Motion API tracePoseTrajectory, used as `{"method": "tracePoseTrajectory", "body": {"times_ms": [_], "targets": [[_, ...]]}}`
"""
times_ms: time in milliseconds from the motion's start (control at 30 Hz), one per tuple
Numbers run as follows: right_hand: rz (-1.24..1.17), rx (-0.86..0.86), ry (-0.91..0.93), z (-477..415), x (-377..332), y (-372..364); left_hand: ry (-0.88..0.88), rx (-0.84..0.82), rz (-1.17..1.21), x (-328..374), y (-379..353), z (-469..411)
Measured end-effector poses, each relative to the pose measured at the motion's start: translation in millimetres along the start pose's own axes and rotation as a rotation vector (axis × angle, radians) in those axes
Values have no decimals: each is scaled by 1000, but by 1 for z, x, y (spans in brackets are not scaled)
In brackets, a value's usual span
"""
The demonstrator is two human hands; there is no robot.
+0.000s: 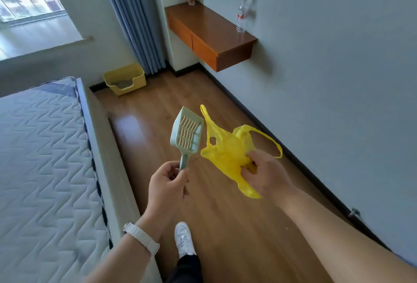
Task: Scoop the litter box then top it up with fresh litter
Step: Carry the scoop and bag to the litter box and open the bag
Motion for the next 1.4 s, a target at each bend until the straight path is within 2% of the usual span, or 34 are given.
{"method": "tracePoseTrajectory", "body": {"times_ms": [333,500,667,967,1133,1400], "targets": [[70,-18,41,-173,-112,-71,24,37,92,-26,59,-197],[16,2,87,-250,-186,-94,5,58,110,-17,102,-293],[5,-16,135,-314,-230,-118,3,137,143,-15,128,-366],[-49,-72,164,-450,-264,-167,70,232,112,-37,136,-481],[-60,-149,214,-554,-284,-194,92,328,73,-51,135,-577],[-38,-218,278,-730,-318,-196,110,442,-5,-46,126,-707]]}}
Point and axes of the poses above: each hand's wrist, its own z-axis away from the middle knuckle, its own y-axis out of the back of the hand, x = y × z, the point moved 1 cm from there along -z, towards the middle knuckle, and after that the axes turned 13 degrees about -y, right-handed, at the moved point
